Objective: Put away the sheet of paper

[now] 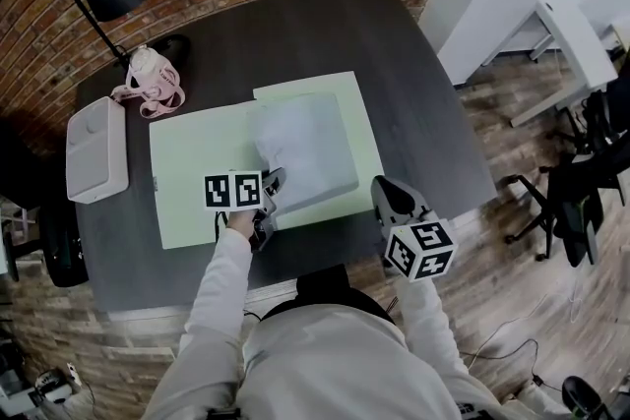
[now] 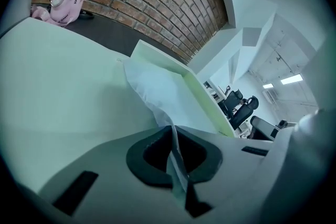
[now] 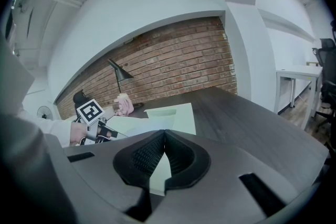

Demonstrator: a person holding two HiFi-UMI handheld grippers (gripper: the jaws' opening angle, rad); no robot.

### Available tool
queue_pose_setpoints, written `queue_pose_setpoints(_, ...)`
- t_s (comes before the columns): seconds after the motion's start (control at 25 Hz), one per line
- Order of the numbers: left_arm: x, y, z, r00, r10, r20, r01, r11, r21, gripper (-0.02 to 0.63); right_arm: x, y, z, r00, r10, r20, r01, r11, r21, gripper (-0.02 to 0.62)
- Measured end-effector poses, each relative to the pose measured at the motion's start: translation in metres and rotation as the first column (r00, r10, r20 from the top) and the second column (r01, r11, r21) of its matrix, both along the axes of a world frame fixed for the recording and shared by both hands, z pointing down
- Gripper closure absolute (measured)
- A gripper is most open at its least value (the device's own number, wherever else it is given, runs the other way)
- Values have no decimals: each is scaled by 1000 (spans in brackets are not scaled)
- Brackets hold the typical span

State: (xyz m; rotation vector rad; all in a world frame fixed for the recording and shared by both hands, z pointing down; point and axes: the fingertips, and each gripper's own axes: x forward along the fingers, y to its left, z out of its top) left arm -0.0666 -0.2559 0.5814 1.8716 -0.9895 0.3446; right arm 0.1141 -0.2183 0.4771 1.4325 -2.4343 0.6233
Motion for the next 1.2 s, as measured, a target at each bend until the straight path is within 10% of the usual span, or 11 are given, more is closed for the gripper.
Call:
queue_pose_setpoints(0.68,20,-7,-6,995,60,76,-65,996,59,582,3,-1,-2,1000,10,2,-10,1000,6,568)
queue_pose_setpoints(1.2,0,-11,-26,982,-10,187,-20,987,158,417,-10,2,-9,1000,-16,5,16,1000,27,568)
